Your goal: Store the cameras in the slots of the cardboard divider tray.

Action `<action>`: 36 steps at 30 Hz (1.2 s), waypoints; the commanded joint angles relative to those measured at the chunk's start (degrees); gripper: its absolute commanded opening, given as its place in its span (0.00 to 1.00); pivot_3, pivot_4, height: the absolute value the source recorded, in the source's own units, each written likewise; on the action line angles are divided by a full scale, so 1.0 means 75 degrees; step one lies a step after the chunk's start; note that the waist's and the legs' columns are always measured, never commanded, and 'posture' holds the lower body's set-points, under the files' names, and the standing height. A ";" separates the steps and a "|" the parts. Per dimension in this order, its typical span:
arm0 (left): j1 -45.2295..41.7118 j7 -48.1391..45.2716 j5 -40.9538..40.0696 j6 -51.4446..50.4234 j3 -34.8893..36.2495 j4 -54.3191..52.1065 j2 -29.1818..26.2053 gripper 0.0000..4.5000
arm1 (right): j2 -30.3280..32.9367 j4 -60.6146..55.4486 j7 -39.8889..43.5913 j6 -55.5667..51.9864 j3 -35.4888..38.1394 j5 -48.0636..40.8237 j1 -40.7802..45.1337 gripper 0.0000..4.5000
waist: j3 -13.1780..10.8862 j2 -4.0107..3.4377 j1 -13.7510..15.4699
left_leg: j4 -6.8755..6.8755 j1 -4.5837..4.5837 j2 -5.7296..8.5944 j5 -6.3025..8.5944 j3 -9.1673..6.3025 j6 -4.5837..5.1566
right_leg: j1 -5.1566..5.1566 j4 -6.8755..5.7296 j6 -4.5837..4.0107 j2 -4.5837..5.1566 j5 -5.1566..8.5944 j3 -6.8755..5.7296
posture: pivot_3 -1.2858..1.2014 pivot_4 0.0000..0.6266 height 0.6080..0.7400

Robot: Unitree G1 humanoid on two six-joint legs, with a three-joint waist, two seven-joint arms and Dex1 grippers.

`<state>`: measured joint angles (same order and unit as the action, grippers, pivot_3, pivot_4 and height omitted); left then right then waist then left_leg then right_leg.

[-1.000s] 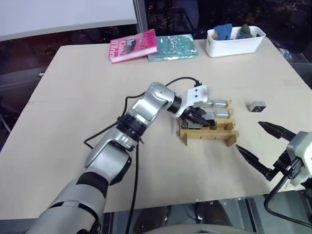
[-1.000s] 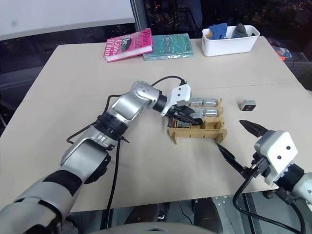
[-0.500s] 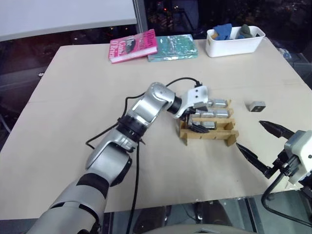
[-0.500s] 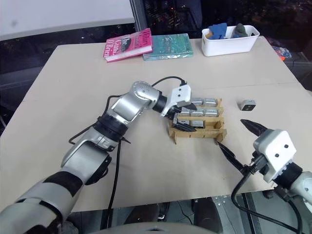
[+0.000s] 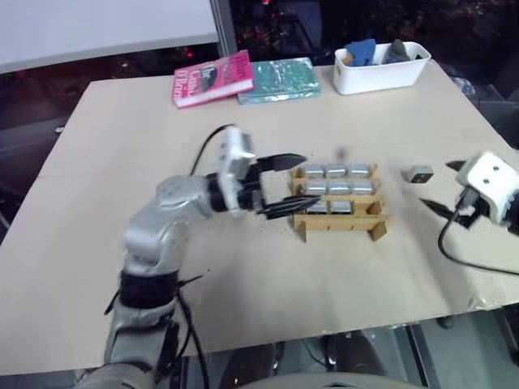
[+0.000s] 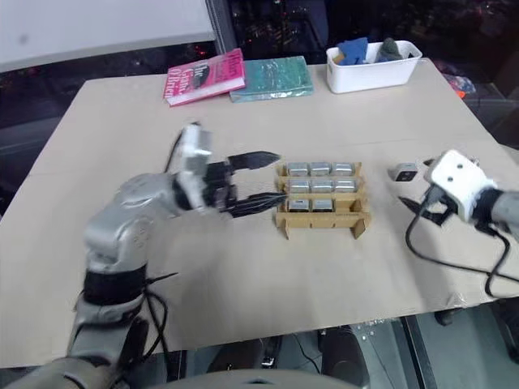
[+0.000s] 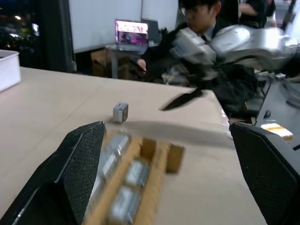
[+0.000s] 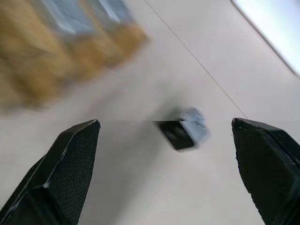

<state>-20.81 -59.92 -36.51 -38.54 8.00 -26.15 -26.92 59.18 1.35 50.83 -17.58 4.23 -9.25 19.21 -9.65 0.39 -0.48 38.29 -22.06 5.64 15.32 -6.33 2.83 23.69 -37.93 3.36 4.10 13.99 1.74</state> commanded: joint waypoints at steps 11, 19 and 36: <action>0.2551 0.0863 -0.1636 0.0376 0.1121 -0.2293 -0.0821 0.98 | -0.0545 0.5184 0.1875 0.2101 -0.1748 0.1491 0.3736 1.00 | 0.0000 -0.0005 -0.0007 | -0.0002 0.0000 0.0001 0.0005 0.0004 0.0006 | 0.0002 0.0010 -0.0002 0.0000 0.0000 0.0019 | 0.52 0.24 1.00; 0.3158 0.0767 -0.1578 0.1003 0.1150 -0.2140 -0.1064 0.98 | -0.1090 0.7085 0.1842 0.3024 -0.2028 0.2153 0.4764 1.00 | 0.0000 -0.0006 -0.0030 | -0.0004 0.0001 0.0002 0.0006 0.0014 0.0006 | 0.0002 0.0011 -0.0002 0.0000 -0.0001 0.0028 | 0.52 0.24 1.00; 0.3353 0.1137 -0.1554 0.1406 0.0951 -0.2228 -0.1205 1.00 | -0.1564 0.8569 0.1516 0.3679 -0.2058 0.2916 0.5459 0.36 | 0.0000 -0.0008 -0.0039 | -0.0009 0.0002 0.0002 0.0006 0.0015 0.0006 | 0.0004 0.0011 -0.0003 -0.0001 -0.0001 0.0032 | 0.52 0.24 1.00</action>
<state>4.45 -51.56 -47.49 -29.33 15.17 -41.31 -35.40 46.77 65.80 62.78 9.30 -11.43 12.30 58.80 -9.66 0.33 -0.78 38.23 -22.02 5.66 15.36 -6.21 2.87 23.70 -37.85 3.33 4.09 13.99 1.98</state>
